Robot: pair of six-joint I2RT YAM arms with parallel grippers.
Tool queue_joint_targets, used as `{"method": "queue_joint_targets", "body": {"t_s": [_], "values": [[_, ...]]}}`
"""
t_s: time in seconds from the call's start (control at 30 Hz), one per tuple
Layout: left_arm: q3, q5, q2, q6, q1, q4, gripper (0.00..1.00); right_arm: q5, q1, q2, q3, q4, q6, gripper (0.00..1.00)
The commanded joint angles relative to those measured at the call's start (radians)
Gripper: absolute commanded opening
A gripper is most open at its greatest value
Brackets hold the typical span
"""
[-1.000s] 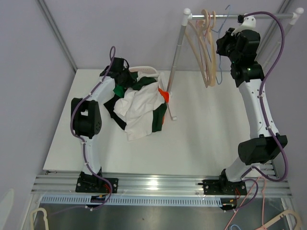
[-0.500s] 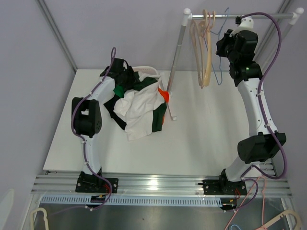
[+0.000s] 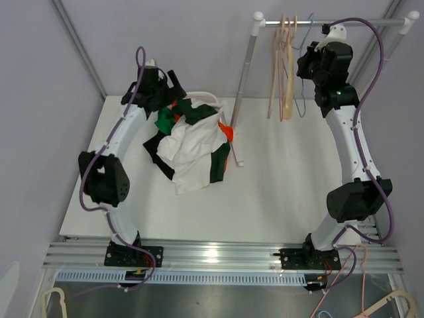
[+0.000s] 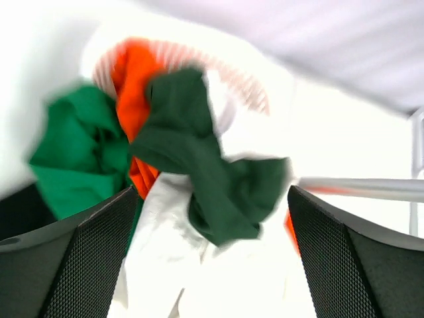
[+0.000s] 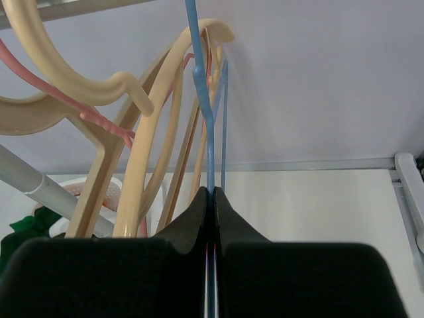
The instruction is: Remove the t-shirt from the hanger
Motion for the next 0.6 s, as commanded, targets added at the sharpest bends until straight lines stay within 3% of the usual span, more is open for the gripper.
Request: {"method": "queue_joint_targets", "body": {"t_s": [0.0, 0.07, 0.1, 0.13, 0.27, 0.37, 0.47, 0.57], "values": [[0.015, -0.115, -0.214, 0.075, -0.017, 0.054, 1.0, -0.006, 0.004, 0.01, 0.051, 0.02, -0.006, 0.0], [0.004, -0.11, -0.258, 0.09, -0.023, 0.059, 0.99, -0.003, 0.007, 0.01, 0.049, 0.021, -0.004, 0.02], [0.001, -0.092, -0.279, 0.089, -0.023, 0.064, 1.0, 0.009, 0.008, 0.012, 0.048, 0.021, 0.004, 0.22], [-0.011, -0.06, -0.322, 0.088, -0.023, 0.068, 0.99, 0.016, 0.008, 0.013, 0.046, 0.021, 0.008, 0.31], [-0.112, 0.023, -0.448, 0.04, -0.028, 0.143, 0.99, 0.037, 0.008, 0.012, 0.054, 0.014, 0.008, 0.31], [-0.154, 0.066, -0.512, 0.023, -0.034, 0.194, 0.99, 0.078, 0.01, -0.008, 0.058, 0.011, -0.002, 0.4], [-0.102, 0.103, -0.543, 0.048, -0.059, 0.13, 0.99, 0.14, 0.013, -0.052, 0.06, -0.017, 0.002, 0.51], [-0.16, 0.072, -0.632, 0.072, -0.115, 0.166, 1.0, 0.201, 0.022, -0.134, 0.028, -0.019, 0.004, 0.85]]}}
